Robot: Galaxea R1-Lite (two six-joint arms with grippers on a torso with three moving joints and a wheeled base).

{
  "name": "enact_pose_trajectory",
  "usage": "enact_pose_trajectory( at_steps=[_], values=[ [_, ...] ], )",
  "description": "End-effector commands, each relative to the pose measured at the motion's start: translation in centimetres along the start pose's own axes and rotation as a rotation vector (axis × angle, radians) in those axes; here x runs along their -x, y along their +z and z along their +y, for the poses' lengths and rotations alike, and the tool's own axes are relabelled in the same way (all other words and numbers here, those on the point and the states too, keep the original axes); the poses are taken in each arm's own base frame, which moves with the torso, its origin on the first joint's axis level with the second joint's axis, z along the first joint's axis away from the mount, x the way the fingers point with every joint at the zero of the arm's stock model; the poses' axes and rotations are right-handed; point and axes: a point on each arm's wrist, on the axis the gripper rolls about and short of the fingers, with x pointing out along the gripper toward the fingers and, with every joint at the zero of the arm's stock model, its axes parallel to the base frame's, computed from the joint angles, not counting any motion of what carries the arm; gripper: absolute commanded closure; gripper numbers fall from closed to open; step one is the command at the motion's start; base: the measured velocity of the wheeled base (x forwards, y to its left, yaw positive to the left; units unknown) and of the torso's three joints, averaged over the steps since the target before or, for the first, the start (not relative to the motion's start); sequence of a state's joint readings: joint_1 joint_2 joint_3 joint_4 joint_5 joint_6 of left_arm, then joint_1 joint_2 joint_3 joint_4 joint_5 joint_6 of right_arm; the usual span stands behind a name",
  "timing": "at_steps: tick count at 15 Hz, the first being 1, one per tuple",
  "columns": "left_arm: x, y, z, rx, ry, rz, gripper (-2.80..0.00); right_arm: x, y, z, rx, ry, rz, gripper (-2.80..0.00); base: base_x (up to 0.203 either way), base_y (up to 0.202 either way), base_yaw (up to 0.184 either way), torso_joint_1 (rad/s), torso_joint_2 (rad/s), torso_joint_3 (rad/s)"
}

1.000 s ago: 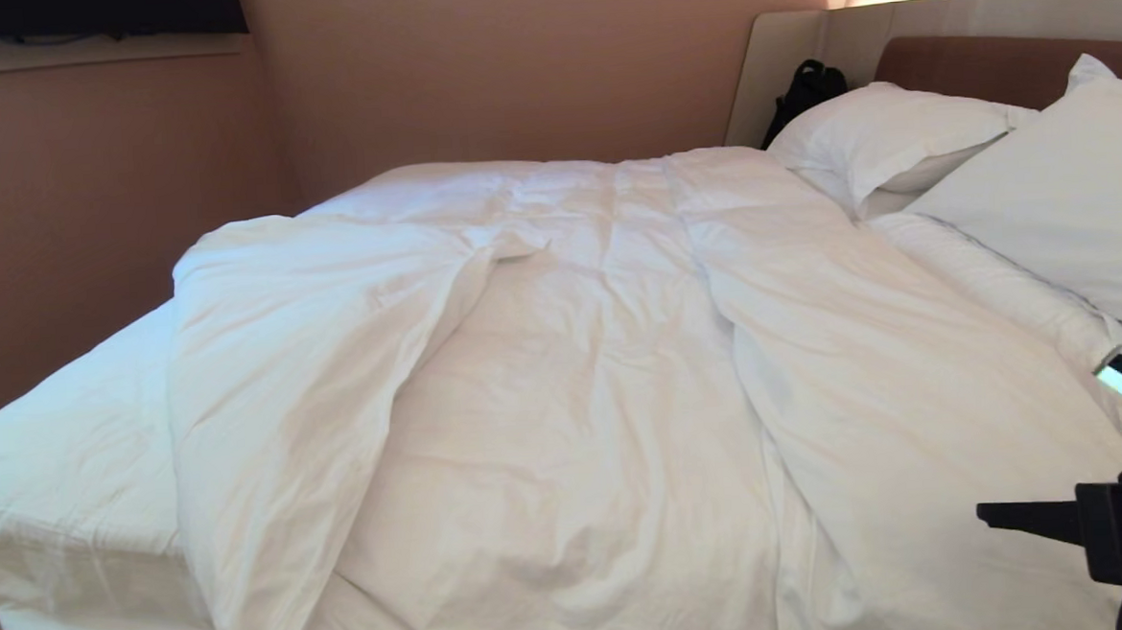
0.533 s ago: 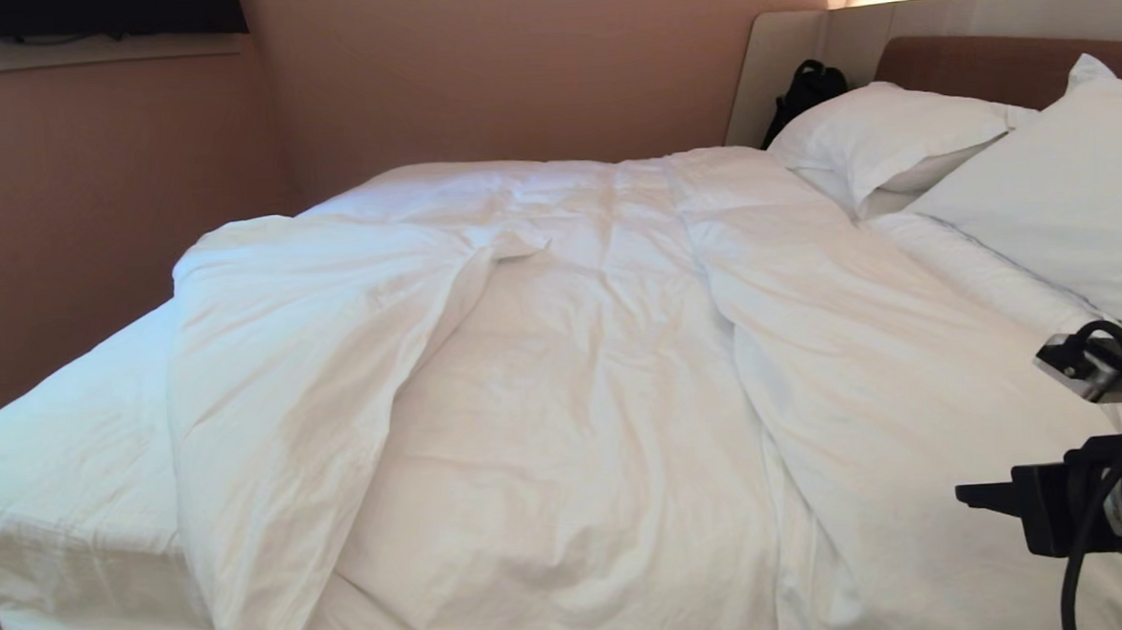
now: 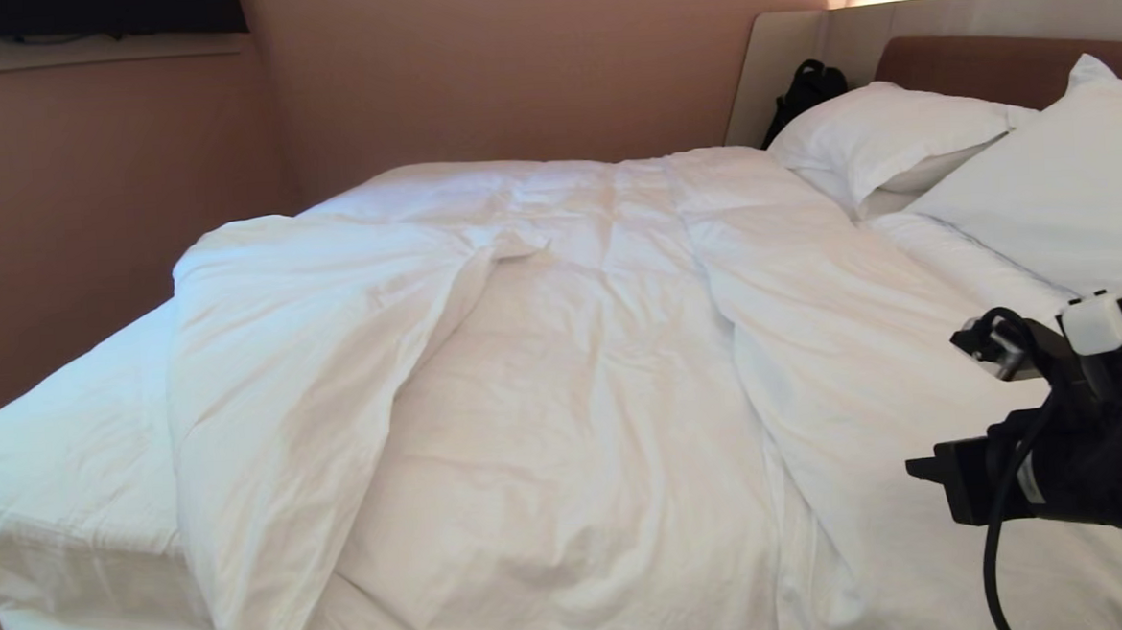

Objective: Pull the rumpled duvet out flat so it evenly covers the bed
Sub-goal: Flatten the corners of the folded blanket

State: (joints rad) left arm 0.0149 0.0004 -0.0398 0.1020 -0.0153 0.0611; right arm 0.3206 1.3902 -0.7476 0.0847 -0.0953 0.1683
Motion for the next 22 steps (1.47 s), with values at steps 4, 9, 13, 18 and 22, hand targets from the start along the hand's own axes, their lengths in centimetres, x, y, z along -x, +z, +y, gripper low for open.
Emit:
enact_pose_trajectory(
  at_steps=[4, 9, 13, 18, 22],
  values=[
    [0.0, 0.0, 0.0, 0.0, 0.0, 0.0, 0.0, -1.6, 0.6, 0.9, -0.011, 0.005, 0.025, 0.0, 0.0, 0.0, 0.0, 0.0, 0.0, 0.0],
    [0.0, 0.0, 0.0, 0.0, 0.0, 0.0, 0.0, -2.7, 0.9, 2.0, 0.007, 0.038, 0.0, 0.0, 0.0, 0.0, 0.0, 0.0, 0.0, 0.0],
    [0.0, 0.0, 0.0, 0.0, 0.0, 0.002, 0.0, -2.9, 0.1, 2.0, -0.034, 0.036, 0.023, 0.0, 0.0, 0.0, 0.0, 0.0, 0.0, 0.0],
    [0.0, 0.0, 0.0, 0.0, 0.0, 0.0, 0.0, -3.7, -0.3, 2.1, -0.058, 0.037, 0.057, 0.0, 0.0, 0.0, 0.0, 0.0, 0.0, 0.0],
    [0.0, 0.0, 0.0, 0.0, 0.0, 0.002, 0.0, -4.2, 0.3, 3.7, 0.066, 0.067, 0.051, 0.0, 0.0, 0.0, 0.0, 0.0, 0.0, 0.0]
  ],
)
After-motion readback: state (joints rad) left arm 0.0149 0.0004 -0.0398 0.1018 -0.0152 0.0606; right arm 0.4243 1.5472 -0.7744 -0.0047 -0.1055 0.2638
